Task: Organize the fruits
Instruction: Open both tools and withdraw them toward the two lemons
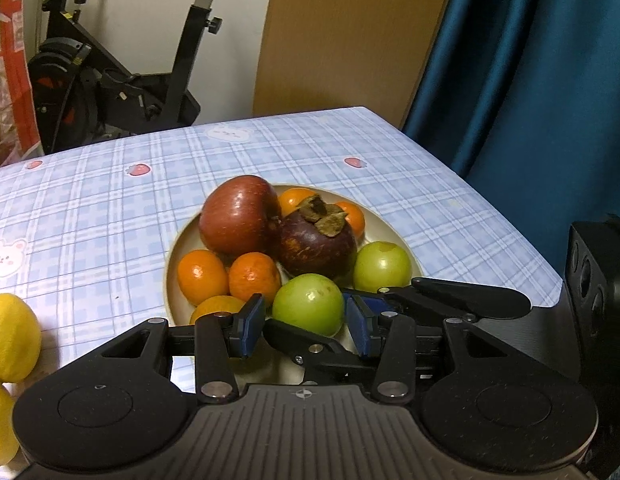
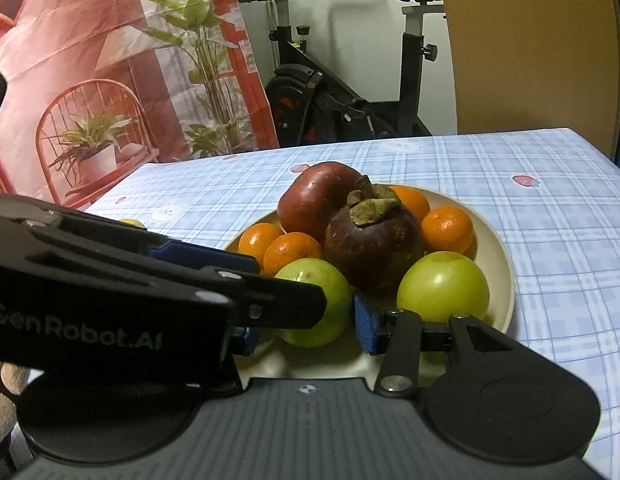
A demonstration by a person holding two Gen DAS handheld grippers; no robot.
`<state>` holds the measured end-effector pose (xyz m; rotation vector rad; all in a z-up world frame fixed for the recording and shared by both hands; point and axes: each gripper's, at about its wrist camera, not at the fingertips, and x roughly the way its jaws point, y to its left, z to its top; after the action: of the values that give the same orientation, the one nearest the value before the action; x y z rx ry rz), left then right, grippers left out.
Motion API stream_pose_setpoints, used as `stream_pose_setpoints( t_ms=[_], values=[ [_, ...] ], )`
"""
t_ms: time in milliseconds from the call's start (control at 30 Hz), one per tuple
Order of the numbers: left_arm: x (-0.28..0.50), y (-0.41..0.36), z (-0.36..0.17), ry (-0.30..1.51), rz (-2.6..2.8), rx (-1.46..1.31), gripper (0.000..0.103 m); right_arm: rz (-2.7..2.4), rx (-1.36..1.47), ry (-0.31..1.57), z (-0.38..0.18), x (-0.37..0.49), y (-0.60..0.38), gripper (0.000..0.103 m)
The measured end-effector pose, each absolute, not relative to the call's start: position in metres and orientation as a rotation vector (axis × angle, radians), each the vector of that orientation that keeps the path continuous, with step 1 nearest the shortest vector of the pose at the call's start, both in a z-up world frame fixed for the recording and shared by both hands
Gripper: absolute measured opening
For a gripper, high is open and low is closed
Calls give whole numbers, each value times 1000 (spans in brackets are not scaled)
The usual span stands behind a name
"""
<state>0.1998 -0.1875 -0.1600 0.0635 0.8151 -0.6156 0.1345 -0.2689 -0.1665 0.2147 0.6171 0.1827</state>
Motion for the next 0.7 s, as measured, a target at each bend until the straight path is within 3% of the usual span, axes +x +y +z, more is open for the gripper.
stream_pose_setpoints(
  t_ms=[133, 267, 533, 600, 700],
  values=[
    [199, -182, -154, 803, -602, 51, 47, 178, 199, 620, -167, 134, -267, 50],
    [197, -164, -142, 780, -598, 10, 48, 168, 197, 580, -159, 123, -266, 62],
    [197, -82, -107, 701, -531, -91, 48, 163, 197, 484, -137, 100, -259, 62],
    [197, -56, -102, 696, -494, -88, 50, 190, 196, 462, -129, 100, -252, 62],
    [198, -20, -100, 705, -433, -77, 61, 258, 176, 445, -123, 107, -233, 63]
  ],
)
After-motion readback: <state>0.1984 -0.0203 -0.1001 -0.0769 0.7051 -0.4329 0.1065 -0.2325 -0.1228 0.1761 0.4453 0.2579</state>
